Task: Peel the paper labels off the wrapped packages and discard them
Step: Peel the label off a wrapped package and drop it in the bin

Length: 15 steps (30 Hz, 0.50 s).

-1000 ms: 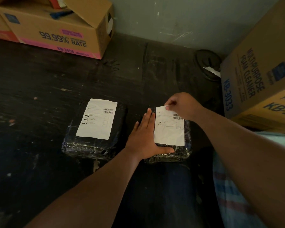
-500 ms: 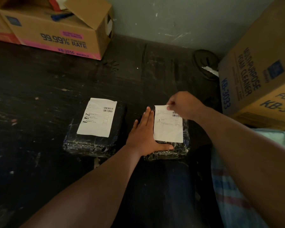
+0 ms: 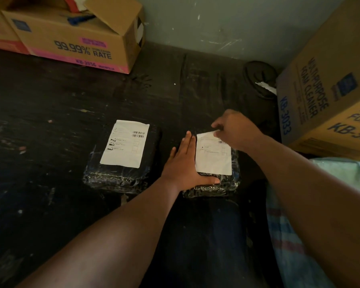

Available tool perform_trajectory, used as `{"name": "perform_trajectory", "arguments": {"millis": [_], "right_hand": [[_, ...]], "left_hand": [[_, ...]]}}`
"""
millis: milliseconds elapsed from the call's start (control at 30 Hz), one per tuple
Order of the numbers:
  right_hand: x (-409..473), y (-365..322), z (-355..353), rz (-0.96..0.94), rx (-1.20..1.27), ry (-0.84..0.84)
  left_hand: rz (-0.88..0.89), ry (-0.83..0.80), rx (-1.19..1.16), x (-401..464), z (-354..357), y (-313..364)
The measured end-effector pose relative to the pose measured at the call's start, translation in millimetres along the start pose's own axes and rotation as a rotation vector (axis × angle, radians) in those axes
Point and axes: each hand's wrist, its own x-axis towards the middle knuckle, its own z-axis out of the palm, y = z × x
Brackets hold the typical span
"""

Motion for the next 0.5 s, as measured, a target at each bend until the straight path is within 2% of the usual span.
{"name": "perform_trajectory", "arguments": {"millis": [200,500], "right_hand": [[1.3,-12.4,0.0,0.046,-0.072,-0.071],[-22.1,-16.5,-23.8,-0.039,0.017,-0.094]], "left_hand": [[-0.004,-0.006,0.015,1.7,-0.7,-0.8],[-0.05,-0.013,0.006,2.0,-1.4,2.6]]}}
